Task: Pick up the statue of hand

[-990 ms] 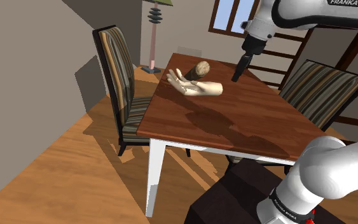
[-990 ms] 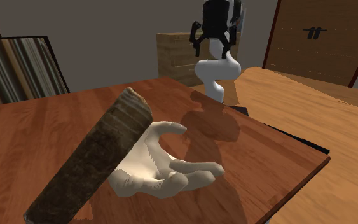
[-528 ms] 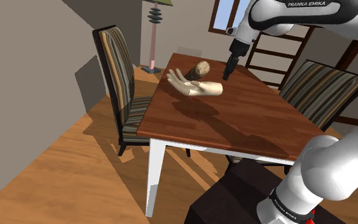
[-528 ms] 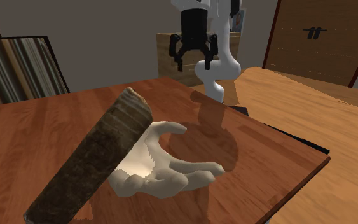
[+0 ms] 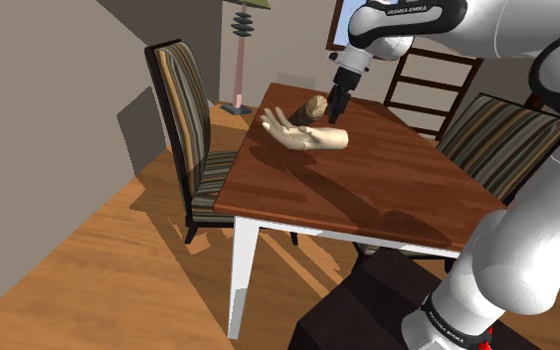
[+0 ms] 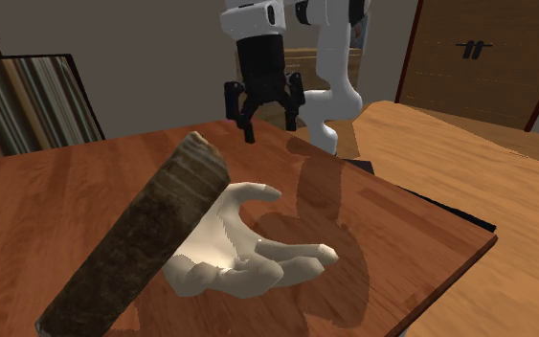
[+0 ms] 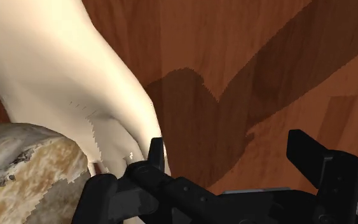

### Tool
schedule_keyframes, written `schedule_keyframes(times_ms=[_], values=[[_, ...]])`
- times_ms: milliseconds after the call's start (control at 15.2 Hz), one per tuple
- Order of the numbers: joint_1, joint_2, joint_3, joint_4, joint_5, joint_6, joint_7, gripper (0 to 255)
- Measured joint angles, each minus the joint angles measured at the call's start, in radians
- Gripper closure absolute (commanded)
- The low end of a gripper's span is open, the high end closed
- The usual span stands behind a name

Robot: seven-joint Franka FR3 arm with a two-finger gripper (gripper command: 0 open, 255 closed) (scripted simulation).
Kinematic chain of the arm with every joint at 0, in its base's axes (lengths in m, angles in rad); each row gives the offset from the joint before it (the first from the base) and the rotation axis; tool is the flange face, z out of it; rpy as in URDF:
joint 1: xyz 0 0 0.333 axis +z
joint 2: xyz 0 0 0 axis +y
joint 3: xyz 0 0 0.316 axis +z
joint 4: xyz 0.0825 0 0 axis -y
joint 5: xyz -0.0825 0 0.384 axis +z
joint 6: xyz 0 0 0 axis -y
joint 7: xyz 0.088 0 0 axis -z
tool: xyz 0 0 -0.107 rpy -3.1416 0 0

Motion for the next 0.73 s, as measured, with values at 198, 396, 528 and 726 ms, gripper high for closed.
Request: schedule_keyframes(times_ms=[198,396,528,726], values=[[-0.019,0.162,-0.018,0.163,0.089,-0.057,-0.144,0],[-0.053,0.303,-0.011,0.318,0.161,-0.119,-0.255,0],[-0.06,0.334,-0.006,0.339,0.176,-0.119,-0.279,0],[-0.059,0.341,-0.003,0.309,0.182,-0.084,-0.294,0]])
